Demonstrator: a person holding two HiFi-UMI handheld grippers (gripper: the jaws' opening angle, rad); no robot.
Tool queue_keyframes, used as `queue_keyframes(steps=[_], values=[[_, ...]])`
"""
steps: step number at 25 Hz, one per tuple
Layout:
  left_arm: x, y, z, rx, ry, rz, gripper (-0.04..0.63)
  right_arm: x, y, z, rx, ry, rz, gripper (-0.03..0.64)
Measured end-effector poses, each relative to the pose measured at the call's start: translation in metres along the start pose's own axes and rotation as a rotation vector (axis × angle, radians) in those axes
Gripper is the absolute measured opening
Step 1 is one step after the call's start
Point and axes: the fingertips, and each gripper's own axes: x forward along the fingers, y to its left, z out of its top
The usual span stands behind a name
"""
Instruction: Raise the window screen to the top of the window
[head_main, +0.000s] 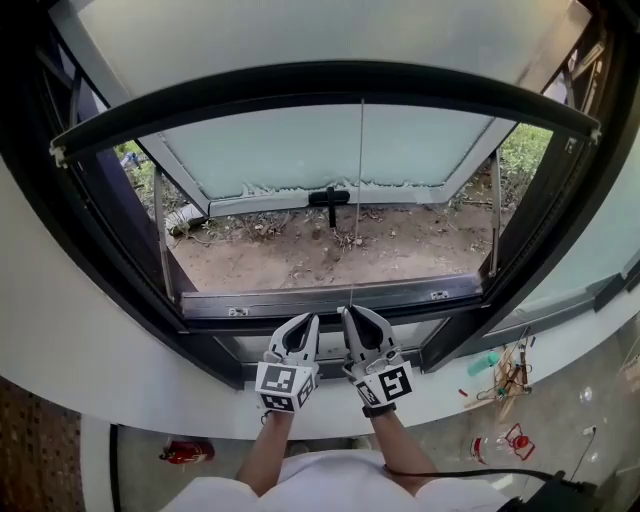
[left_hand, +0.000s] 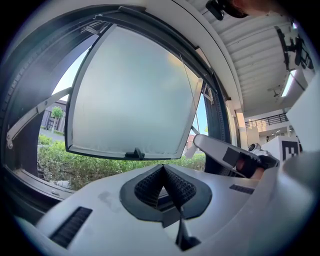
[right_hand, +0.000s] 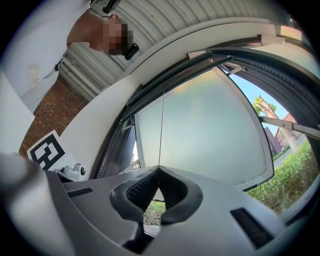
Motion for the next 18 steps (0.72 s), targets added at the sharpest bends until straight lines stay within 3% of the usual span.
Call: queue_keyframes(steps=[10, 18], values=[[0.001, 0.002, 0.024, 0.021, -0.052, -0.006, 0.002, 0.013, -0.004, 0.025, -0.019, -0.062, -0.004, 0.002], [-0.004, 0.006, 0.029, 0.016, -0.073, 0.001, 0.002, 0.022, 0.003, 0.072, 0.014, -0.171, 0.019, 0.002]])
